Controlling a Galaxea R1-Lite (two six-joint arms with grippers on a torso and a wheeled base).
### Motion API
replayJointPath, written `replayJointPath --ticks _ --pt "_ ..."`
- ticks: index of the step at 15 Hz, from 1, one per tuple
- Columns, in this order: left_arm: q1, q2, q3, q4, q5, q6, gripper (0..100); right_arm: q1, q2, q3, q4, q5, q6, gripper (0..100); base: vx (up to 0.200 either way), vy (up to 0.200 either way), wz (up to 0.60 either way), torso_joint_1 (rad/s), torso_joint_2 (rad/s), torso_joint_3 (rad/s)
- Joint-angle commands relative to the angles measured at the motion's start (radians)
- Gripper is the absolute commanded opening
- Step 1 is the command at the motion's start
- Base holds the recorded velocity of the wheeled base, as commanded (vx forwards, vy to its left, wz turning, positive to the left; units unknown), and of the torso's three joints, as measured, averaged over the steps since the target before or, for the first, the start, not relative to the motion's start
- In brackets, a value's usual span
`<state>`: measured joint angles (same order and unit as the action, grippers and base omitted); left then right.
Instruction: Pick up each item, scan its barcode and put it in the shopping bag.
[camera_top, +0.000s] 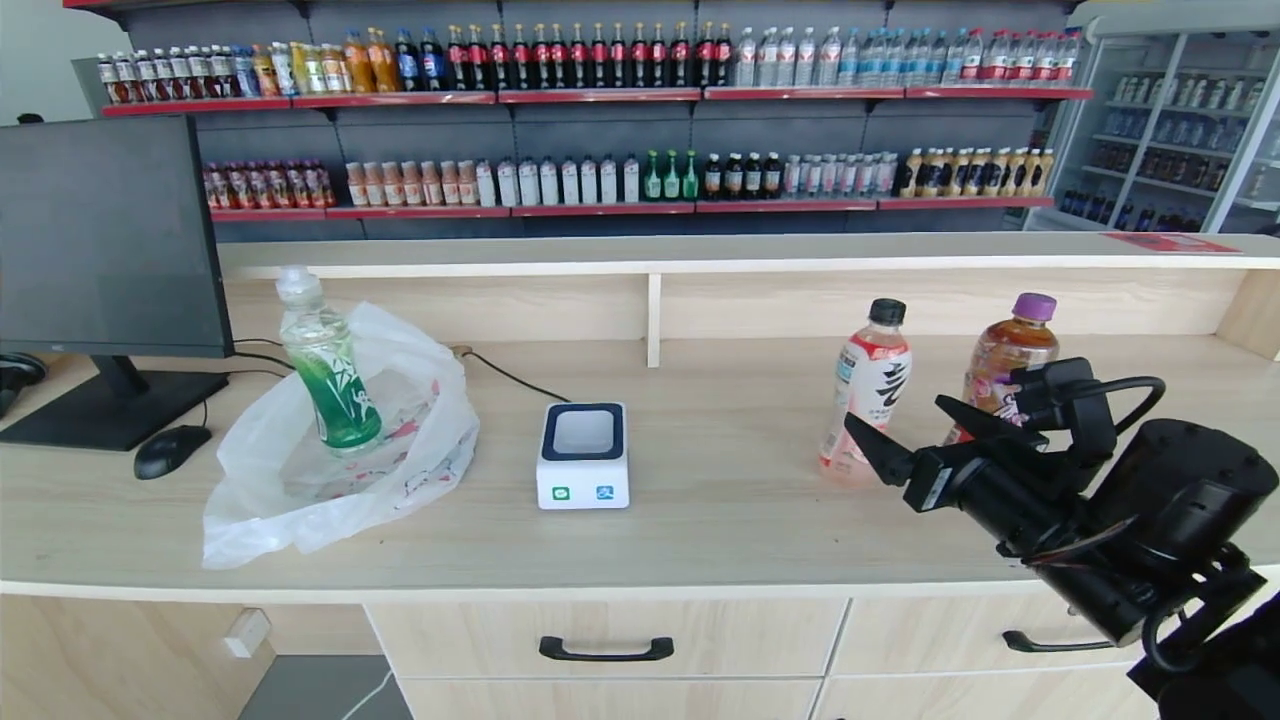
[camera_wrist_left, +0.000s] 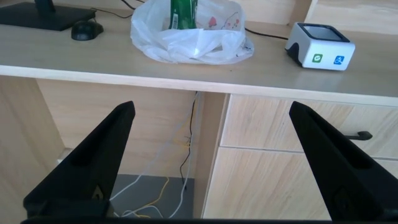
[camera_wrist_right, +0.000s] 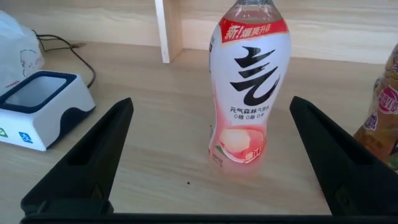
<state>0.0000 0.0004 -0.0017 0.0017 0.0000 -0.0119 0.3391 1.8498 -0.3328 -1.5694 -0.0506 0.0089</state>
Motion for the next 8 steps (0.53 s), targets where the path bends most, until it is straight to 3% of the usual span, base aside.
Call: replayJointPath --ticks 1,8 --pt "0.0 0.0 0.0 0.001 0.0 0.0 100 -0.012 0.022 0.015 -0.001 0.0 0.0 100 0.0 0.0 0.0 0.0 0.0 0.0" --pt "0.0 0.0 0.0 0.0 0.0 0.001 100 -0.065 0.098 0.024 -0.001 0.0 -0.037 100 0.0 0.0 0.0 0.0 0.0 0.0"
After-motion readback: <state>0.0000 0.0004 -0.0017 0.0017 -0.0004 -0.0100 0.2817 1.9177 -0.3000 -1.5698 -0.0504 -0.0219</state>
